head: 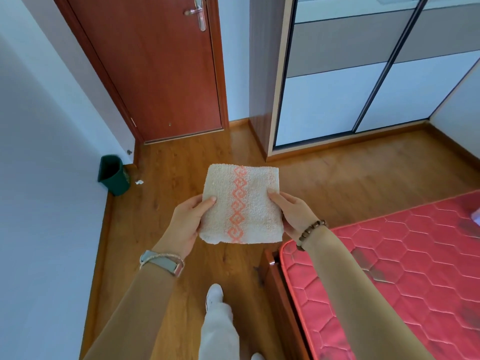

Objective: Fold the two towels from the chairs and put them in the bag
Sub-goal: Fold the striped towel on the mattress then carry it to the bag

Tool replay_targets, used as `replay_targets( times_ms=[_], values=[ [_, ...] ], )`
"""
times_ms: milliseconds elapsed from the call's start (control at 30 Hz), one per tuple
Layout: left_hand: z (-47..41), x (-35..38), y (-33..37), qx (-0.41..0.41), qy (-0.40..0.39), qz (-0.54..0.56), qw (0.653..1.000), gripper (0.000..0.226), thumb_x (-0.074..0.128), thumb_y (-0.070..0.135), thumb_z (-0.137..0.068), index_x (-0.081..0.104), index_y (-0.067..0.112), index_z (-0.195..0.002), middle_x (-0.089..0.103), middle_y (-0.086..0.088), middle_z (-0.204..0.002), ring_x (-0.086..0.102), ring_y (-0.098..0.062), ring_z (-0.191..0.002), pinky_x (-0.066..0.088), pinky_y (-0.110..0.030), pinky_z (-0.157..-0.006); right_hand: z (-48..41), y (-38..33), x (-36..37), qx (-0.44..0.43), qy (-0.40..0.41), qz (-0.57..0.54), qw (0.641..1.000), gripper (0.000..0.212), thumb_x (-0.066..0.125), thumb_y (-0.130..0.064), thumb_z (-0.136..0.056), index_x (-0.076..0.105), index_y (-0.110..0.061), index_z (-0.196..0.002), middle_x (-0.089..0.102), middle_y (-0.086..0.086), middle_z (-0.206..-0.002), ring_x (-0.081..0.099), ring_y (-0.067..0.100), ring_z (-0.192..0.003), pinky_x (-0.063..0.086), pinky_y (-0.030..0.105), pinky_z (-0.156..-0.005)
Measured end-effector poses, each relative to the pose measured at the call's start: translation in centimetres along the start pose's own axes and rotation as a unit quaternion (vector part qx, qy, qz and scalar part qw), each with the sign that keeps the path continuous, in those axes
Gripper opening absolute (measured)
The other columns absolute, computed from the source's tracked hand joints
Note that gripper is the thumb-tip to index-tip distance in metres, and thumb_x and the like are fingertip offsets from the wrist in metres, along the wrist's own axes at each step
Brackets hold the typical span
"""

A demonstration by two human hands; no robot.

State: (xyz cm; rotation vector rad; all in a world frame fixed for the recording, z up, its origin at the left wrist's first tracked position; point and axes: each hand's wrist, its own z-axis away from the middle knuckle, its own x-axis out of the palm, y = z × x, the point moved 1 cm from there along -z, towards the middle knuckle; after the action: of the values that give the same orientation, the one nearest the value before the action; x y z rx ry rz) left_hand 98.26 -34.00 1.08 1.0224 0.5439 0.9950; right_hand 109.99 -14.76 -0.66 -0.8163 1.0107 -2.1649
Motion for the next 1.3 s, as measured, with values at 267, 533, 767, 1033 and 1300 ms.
replay_targets(
  times_ms=[267, 533, 767, 1033, 1300],
  values=[
    [-10.7, 0.9, 4.4, -0.008, -0.071, -0.024, 0.997, 0.038, 0.066, 0.027, -0.094, 0.063, 0.012, -0.129, 0.071, 0.0, -0.12, 0.068, -0.018, -0.11, 0.054, -0.042, -0.099, -8.0, -4.5, 1.1, -0.02, 0.053, 0.003, 0.998, 0.015, 0.061, -0.031, -0.093, 0.065, -0.019, -0.102, 0.068, 0.007, -0.119, 0.066, 0.025, -0.11, 0.052, 0.047, -0.099],
    [-22.4, -1.9, 9.4, -0.022, -0.103, -0.043, 0.993, 0.037, 0.066, 0.028, -0.094, 0.062, 0.013, -0.128, 0.071, -0.002, -0.121, 0.068, -0.02, -0.112, 0.052, -0.044, -0.103, -17.7, -8.0, 6.0, 0.002, 0.097, -0.021, 0.995, 0.046, 0.069, -0.038, -0.085, 0.061, -0.014, -0.124, 0.067, 0.006, -0.121, 0.065, 0.026, -0.11, 0.052, 0.049, -0.097],
    [-29.4, -1.0, 12.6, -0.026, -0.139, -0.045, 0.989, 0.047, 0.067, 0.028, -0.093, 0.058, 0.01, -0.136, 0.071, -0.005, -0.123, 0.068, -0.023, -0.113, 0.052, -0.046, -0.102, -22.6, -11.1, 7.0, 0.007, 0.144, -0.044, 0.989, 0.016, 0.066, -0.037, -0.088, 0.065, -0.026, -0.1, 0.067, 0.006, -0.117, 0.066, 0.025, -0.107, 0.053, 0.048, -0.096],
    [-36.4, 4.3, 15.1, -0.047, -0.179, -0.056, 0.981, 0.037, 0.066, 0.025, -0.094, 0.063, 0.012, -0.128, 0.072, -0.006, -0.12, 0.069, -0.022, -0.111, 0.054, -0.042, -0.099, -27.5, -14.7, 3.5, 0.006, 0.188, -0.043, 0.981, 0.016, 0.066, -0.039, -0.088, 0.068, -0.027, -0.099, 0.067, 0.009, -0.119, 0.063, 0.035, -0.114, 0.051, 0.051, -0.099],
    [-44.2, 14.9, 18.4, -0.04, -0.225, -0.097, 0.969, 0.038, 0.068, 0.025, -0.093, 0.064, 0.013, -0.128, 0.072, -0.004, -0.12, 0.068, -0.022, -0.111, 0.053, -0.044, -0.1, -32.6, -20.0, -3.8, -0.023, 0.231, -0.091, 0.968, 0.023, 0.065, -0.037, -0.09, 0.069, -0.02, -0.105, 0.07, 0.009, -0.115, 0.063, 0.034, -0.115, 0.051, 0.053, -0.098]
  ],
)
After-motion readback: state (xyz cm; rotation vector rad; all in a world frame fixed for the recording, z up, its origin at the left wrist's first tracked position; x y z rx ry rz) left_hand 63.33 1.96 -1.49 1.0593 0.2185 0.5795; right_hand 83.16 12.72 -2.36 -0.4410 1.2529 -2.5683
